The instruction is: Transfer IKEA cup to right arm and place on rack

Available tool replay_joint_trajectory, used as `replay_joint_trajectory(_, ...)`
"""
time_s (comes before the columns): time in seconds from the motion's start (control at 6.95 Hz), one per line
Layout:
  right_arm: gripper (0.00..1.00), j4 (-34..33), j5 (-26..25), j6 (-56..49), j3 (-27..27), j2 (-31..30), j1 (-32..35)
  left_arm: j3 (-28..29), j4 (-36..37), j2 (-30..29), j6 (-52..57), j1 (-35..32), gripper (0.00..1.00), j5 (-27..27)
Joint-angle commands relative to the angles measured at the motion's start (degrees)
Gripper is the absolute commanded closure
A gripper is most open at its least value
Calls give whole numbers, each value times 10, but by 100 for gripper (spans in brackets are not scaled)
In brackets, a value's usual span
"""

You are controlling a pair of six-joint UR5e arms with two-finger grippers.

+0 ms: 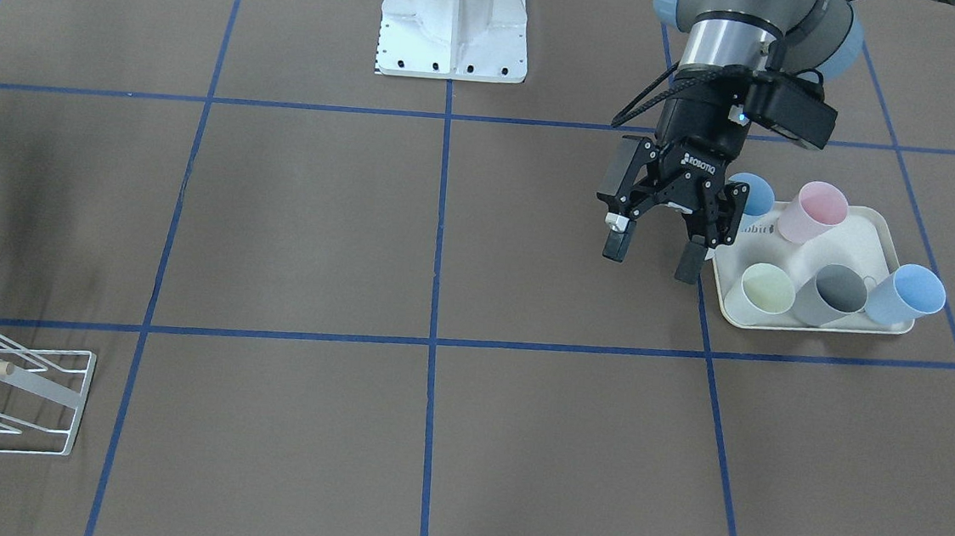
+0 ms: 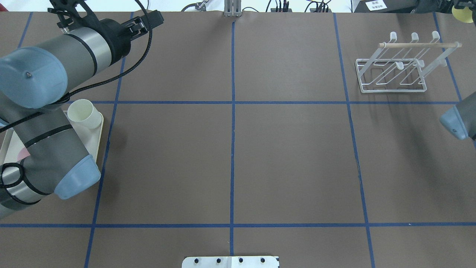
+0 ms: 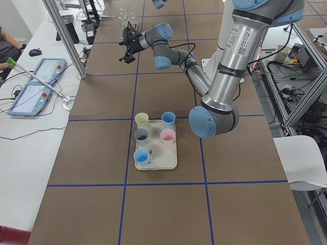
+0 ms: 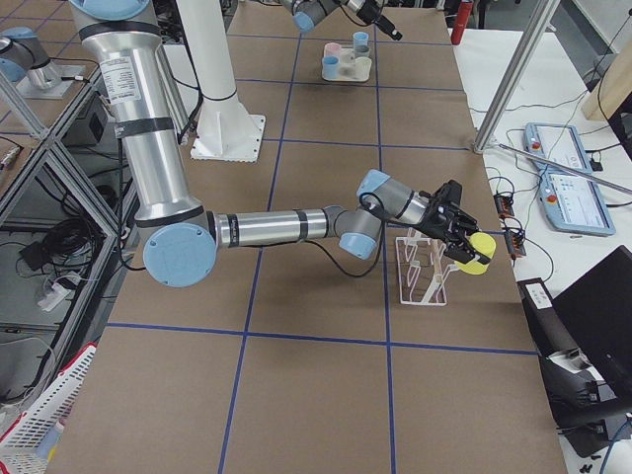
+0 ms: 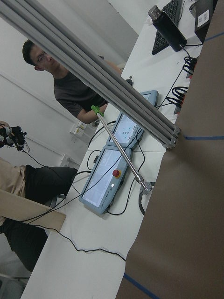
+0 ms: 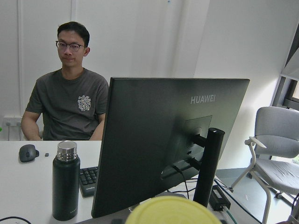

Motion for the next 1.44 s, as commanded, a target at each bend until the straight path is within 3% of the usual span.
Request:
replay_joint_trajectory(0.0,88,4,-33,-4,-21,6,-22,1,-1,0,0,-1,0,0)
replay_joint_trajectory(1.3,88,8,-49,-2,-68,36,-55,9,-7,1,-1,-2,0,-1)
